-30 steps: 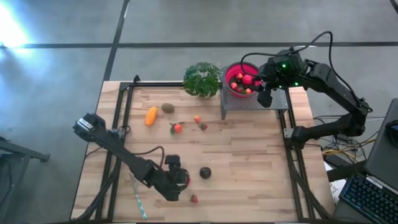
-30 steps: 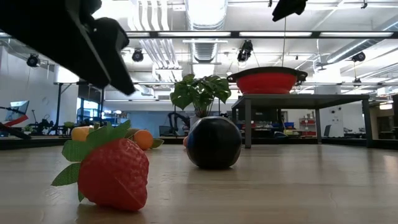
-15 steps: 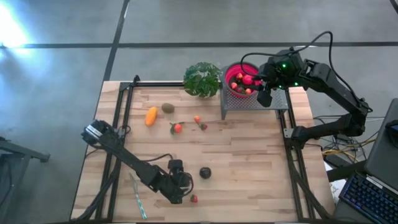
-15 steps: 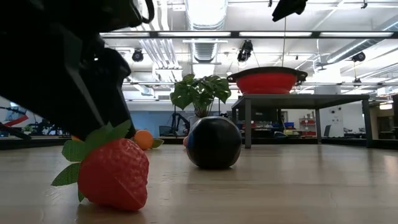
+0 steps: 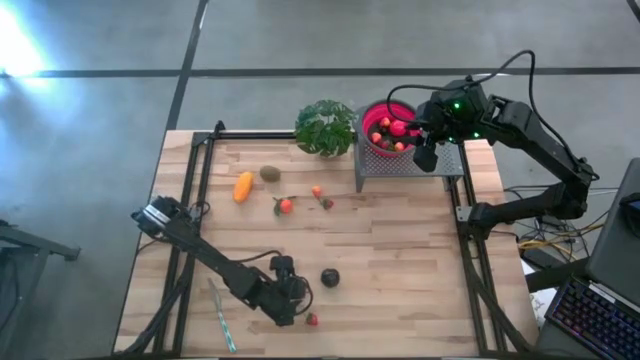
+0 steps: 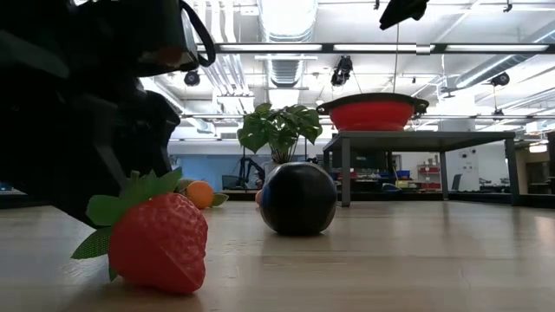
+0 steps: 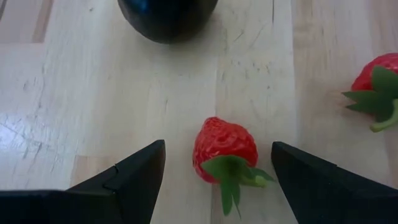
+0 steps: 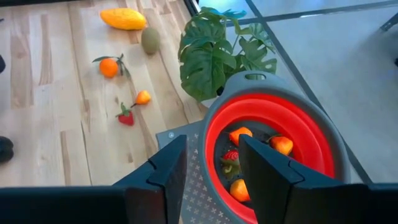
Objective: Pick & Place Fruit
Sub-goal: Put the strawberry into the red strainer bowl on the shelf
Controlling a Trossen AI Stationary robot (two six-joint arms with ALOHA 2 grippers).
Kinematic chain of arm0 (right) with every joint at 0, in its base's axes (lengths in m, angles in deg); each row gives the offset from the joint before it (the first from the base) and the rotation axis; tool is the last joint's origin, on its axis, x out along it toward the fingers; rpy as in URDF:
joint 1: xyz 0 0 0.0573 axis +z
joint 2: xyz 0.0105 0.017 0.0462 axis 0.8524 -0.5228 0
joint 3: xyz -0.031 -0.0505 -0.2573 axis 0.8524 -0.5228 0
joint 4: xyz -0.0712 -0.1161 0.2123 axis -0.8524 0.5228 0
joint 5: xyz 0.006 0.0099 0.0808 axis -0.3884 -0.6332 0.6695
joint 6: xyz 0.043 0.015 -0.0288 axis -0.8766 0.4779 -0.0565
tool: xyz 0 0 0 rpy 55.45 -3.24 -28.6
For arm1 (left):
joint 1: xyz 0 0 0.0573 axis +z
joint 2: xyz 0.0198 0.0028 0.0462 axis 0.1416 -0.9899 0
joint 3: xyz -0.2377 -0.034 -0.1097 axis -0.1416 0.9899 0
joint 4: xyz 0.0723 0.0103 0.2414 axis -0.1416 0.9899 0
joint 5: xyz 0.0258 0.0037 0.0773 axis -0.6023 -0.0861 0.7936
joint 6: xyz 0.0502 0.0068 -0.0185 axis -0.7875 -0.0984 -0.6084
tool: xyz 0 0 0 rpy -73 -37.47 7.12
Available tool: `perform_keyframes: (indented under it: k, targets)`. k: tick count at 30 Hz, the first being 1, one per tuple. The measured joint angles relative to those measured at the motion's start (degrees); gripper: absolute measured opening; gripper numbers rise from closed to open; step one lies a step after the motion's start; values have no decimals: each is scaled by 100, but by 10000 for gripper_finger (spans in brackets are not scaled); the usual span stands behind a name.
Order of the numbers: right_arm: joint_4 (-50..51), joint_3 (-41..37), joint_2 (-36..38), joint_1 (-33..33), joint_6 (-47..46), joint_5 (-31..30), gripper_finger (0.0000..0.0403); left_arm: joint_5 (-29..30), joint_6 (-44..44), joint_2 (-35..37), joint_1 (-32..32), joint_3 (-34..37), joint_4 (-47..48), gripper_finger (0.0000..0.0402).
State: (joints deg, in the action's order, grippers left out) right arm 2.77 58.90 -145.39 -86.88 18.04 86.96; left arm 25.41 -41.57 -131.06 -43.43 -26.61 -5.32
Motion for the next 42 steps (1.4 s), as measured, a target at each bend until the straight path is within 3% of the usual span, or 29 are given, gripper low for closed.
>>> perform_keyframes:
  k: [10, 17, 30, 34, 42]
  targets:
    - [0, 0, 0, 0, -17, 2, 163, 61, 229, -5, 36, 102, -54, 293]
    - [0, 0, 0, 0, -28, 0, 171, 57, 266, 0, 36, 170, -162, 245]
    - [23, -4, 0, 0, -73, 3, 132, 132, 106, 0, 42, 177, -259, 158]
    - [84, -7, 0, 0, -109, 15, 123, 237, 86, 41, 47, 183, -209, 153]
    - [9, -183, 4, 76, -53, 352, 114, 1009, 248, 691, 109, 190, -213, 158]
